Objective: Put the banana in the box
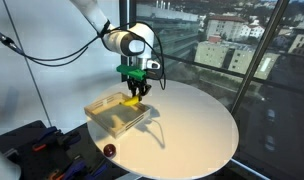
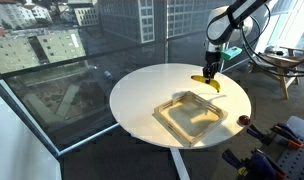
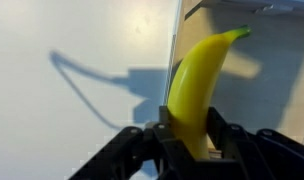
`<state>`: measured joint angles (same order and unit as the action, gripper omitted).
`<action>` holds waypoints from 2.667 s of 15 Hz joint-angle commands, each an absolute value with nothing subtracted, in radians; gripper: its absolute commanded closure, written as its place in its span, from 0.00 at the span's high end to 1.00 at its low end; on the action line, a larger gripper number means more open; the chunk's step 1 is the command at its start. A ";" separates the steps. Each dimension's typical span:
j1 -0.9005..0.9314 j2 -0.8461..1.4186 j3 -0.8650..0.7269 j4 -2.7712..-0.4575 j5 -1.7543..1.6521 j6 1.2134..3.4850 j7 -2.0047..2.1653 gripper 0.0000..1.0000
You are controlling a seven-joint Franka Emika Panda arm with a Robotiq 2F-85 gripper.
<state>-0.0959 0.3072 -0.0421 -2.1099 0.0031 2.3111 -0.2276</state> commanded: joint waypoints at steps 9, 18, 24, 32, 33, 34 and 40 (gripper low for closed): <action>-0.044 0.281 -0.012 -2.092 -0.022 2.265 -0.209 0.16; -0.007 0.271 0.014 -2.092 -0.023 2.217 -0.205 0.16; 0.019 0.262 0.020 -2.106 -0.048 2.194 -0.175 0.16; 0.035 0.254 0.020 -2.132 -0.076 2.225 -0.136 0.16; 0.036 0.252 0.020 -2.138 -0.078 2.232 -0.133 0.16; 0.036 0.249 0.019 -2.143 -0.078 2.239 -0.131 0.16; 0.039 0.238 0.017 -2.178 -0.086 2.295 -0.116 0.16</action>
